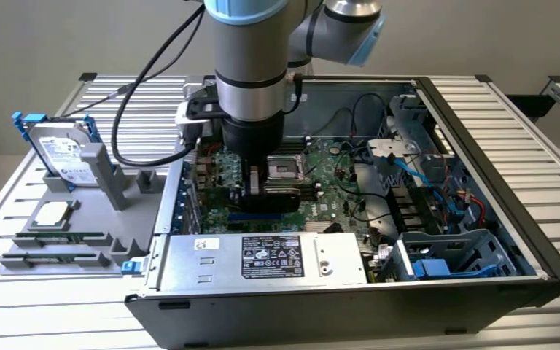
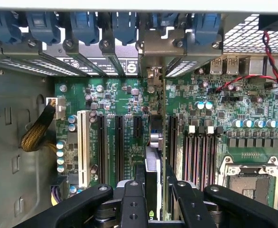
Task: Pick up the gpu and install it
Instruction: 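Insert the gpu into the slot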
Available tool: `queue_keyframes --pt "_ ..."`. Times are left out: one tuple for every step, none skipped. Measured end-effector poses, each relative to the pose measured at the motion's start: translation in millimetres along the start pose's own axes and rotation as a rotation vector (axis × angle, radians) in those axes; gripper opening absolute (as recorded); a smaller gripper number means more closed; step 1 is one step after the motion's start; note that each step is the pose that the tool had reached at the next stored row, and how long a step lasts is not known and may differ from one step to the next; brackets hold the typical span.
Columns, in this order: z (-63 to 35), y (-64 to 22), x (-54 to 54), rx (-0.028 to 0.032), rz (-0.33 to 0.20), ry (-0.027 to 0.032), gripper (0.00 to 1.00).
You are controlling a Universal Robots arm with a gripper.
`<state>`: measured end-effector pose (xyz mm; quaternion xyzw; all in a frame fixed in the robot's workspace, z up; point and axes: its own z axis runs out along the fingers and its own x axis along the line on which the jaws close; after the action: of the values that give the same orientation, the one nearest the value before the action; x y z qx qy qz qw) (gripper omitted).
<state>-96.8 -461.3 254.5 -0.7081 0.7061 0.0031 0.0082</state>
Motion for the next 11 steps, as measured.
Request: queue_keyframes --pt "0.2 0.1 0.0 -0.0001 0.0 0.0 0.27" --pt "0.4 0.1 0.0 -0.0001 0.0 0.0001 0.27" --pt "0.6 0.2 0.0 -0.0002 0.0 0.0 0.27" --pt "0.9 0.2 0.0 -0.0003 0.0 0.0 0.27" --pt "1.0 0.3 0.0 -0.0004 0.0 0.0001 0.27" --pt "1.2 0.4 0.0 -0.0005 0.0 0.0001 0.27" --pt "1.4 0.4 0.0 -0.0006 0.0 0.0001 0.27" --pt "1.6 0.5 0.0 -0.0007 0.0 0.0001 0.27" --pt "1.8 0.5 0.0 -0.0008 0.0 0.0 0.27" --pt "2.0 0.6 0.0 -0.0009 0.0 0.0001 0.27" --pt "2.1 0.6 0.0 -0.001 0.0 0.0 0.27"
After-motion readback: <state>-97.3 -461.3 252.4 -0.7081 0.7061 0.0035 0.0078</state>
